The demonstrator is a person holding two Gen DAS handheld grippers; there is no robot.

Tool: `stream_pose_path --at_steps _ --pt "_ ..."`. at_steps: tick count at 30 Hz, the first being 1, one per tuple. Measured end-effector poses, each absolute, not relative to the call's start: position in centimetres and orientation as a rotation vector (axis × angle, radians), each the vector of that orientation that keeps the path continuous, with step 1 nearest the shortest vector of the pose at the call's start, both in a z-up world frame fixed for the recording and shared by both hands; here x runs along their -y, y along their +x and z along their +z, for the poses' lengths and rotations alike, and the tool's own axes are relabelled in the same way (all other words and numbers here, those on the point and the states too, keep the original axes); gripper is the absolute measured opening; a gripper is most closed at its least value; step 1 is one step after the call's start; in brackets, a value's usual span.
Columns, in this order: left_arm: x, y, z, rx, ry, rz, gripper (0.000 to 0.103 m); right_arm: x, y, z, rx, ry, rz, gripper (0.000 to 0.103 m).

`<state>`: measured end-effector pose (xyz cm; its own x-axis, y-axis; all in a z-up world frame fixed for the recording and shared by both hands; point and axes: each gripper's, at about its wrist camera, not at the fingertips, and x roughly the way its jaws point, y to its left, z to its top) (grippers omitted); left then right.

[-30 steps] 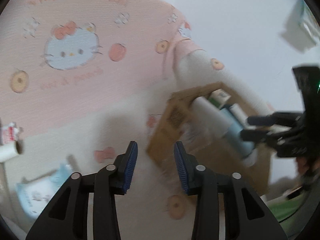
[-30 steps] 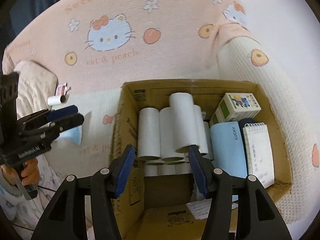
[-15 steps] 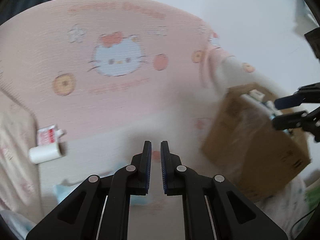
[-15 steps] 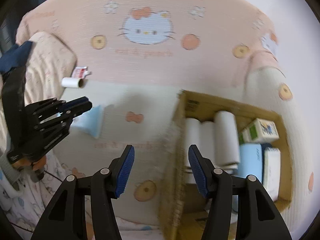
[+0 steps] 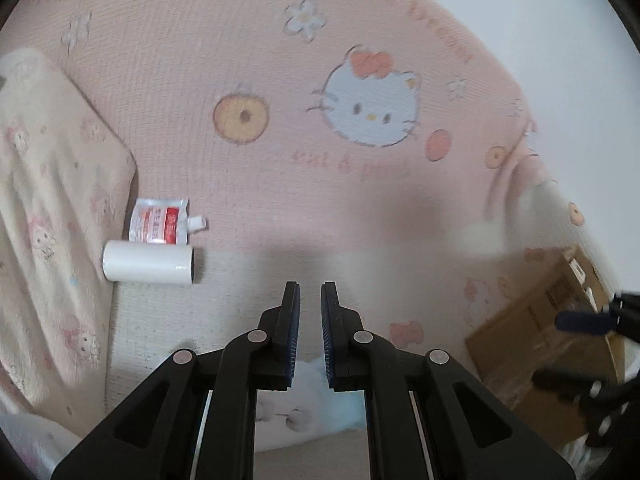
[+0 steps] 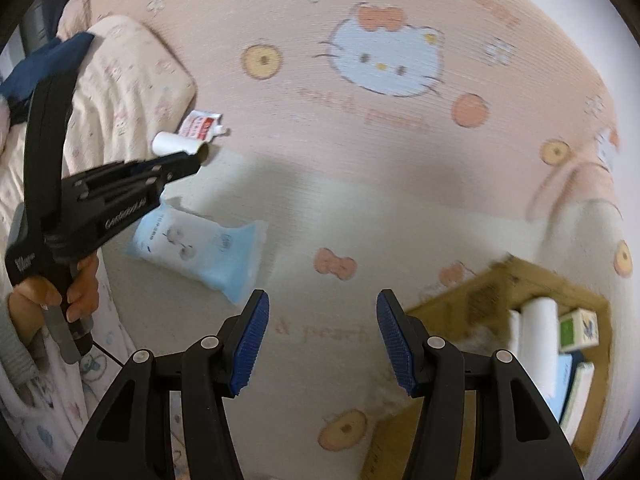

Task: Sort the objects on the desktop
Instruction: 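Withdraw the right gripper from the box toward the loose white roll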

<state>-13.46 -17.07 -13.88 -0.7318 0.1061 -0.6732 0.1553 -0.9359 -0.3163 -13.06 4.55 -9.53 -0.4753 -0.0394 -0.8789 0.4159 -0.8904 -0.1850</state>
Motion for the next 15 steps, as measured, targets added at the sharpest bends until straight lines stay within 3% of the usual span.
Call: stream_pose_path --at_steps 5,9,11,15 --pt "18.3 -15.6 -14.6 -0.634 1.226 -2.787 0.012 -2.2 -14.8 -11.4 -0.558 1.458 -2.412 0.053" --pt "19.7 -16.2 -15.6 -0.763 1.329 -2.763 0.038 -0.8 -15.9 -12.2 -0.532 1.444 -2.400 0.053" --pt "20.3 -16.4 -16.0 -0.810 1.380 -2.739 0.039 0.0 -16.6 -12.4 -0.533 1.411 -2.409 0.053" --pt "21.5 -16.5 -15.3 -0.744 1.314 -2.724 0.051 2.2 -18.1 -12.9 -0.567 1.366 -2.418 0.053"
